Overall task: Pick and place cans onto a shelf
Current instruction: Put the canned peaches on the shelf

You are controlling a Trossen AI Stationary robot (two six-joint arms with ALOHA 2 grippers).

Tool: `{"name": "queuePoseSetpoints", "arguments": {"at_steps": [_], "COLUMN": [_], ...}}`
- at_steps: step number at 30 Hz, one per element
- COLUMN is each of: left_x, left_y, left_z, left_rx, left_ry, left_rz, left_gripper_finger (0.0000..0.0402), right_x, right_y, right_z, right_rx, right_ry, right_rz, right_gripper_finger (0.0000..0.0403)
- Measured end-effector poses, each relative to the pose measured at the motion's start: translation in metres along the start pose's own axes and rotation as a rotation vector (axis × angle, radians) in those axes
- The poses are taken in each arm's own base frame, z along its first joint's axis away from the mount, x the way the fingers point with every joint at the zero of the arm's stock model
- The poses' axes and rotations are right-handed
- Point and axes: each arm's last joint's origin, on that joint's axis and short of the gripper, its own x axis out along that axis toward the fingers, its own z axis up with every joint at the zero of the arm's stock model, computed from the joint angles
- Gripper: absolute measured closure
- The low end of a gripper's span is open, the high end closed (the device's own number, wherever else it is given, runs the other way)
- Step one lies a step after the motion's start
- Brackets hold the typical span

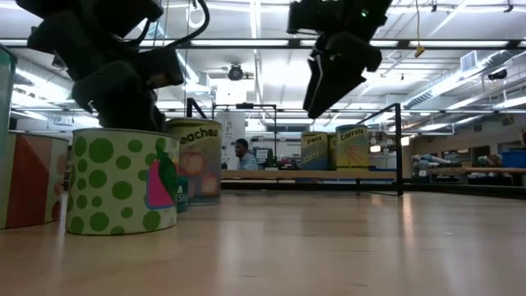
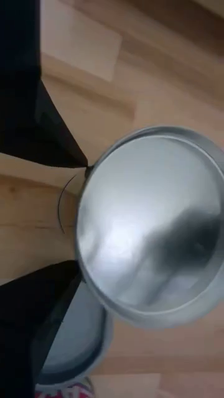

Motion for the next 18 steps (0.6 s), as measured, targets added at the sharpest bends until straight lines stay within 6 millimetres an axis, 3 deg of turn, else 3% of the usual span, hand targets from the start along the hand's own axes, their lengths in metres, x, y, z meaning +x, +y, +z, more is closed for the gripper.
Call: {"name": "queuePoseSetpoints", "arguments": {"at_steps": [8,18], "left_x": [0.004,0.003], "left_y": [0.011,0.009], "left_z": [0.007,0.015], "left_rx": [-0.012,-0.039], "left_ry": [-0.025,-0.101], "left_rz": [0.022,-0.007], "left_gripper_finger": [0.0196,0.0247], "right_x": [-0.004,-0.024], "right_y": [-0.017,-0.017], "right_z": [-0.024,-0.025], "right_rx": [0.086,0.150], "right_ry": [-0.097,-0.199], "right_rz": [0.000,0.048], "right_gripper_finger": [0.0031,0.0031]}}
